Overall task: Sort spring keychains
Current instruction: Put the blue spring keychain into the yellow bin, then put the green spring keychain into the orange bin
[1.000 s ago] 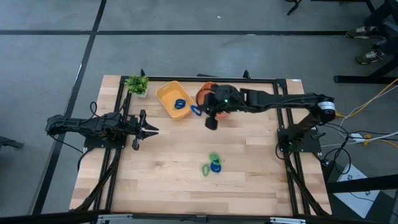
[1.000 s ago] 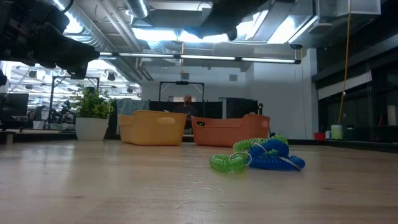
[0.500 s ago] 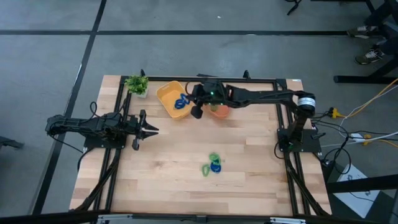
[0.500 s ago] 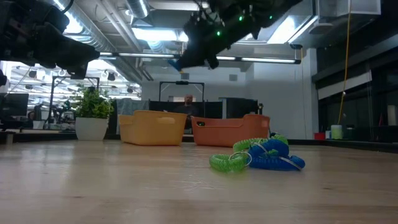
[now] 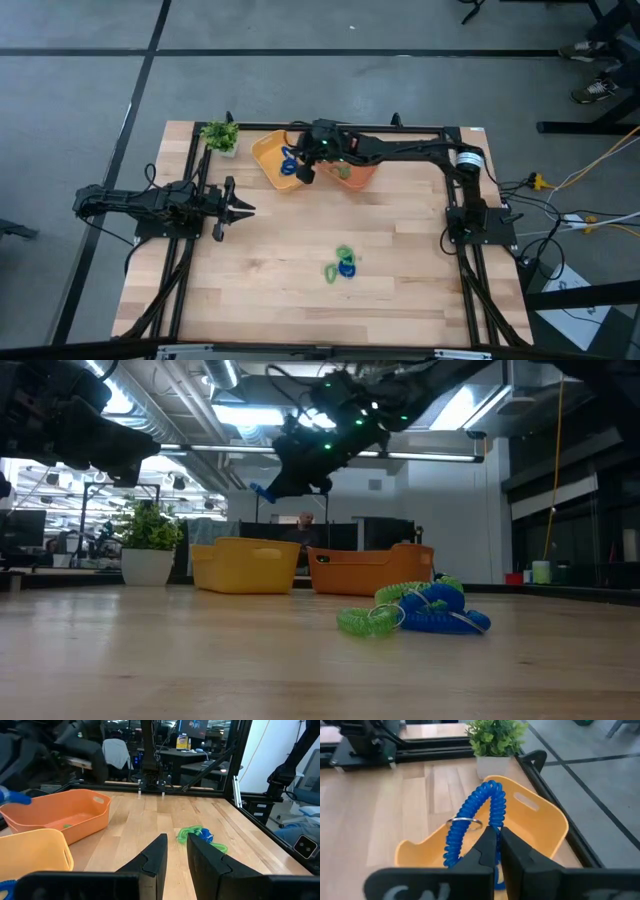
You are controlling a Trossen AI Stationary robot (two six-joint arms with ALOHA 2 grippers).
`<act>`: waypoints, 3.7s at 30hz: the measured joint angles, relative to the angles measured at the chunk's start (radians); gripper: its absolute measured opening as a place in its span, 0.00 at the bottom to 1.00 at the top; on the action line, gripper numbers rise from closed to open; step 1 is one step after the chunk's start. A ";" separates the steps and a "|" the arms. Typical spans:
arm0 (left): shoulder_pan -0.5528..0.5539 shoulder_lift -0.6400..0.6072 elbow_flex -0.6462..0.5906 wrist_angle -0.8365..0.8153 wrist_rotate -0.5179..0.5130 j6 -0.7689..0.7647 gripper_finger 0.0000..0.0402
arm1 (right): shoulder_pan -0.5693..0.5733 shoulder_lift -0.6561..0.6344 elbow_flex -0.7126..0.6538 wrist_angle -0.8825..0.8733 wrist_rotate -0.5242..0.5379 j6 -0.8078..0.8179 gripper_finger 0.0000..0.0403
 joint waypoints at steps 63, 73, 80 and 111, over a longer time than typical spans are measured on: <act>0.000 0.000 0.000 0.000 0.000 0.000 0.18 | 0.253 0.189 0.591 -1.386 -0.122 0.042 0.35; 0.000 0.000 0.000 0.000 0.000 0.000 0.17 | 0.302 0.162 0.358 -1.350 -0.124 0.155 0.35; 0.000 0.000 0.000 0.000 0.000 0.000 0.18 | 0.342 -0.032 0.089 -1.172 -0.005 0.280 0.35; 0.000 0.000 0.000 0.000 0.000 0.000 0.18 | 0.559 -0.254 -0.428 -0.420 0.168 0.308 0.35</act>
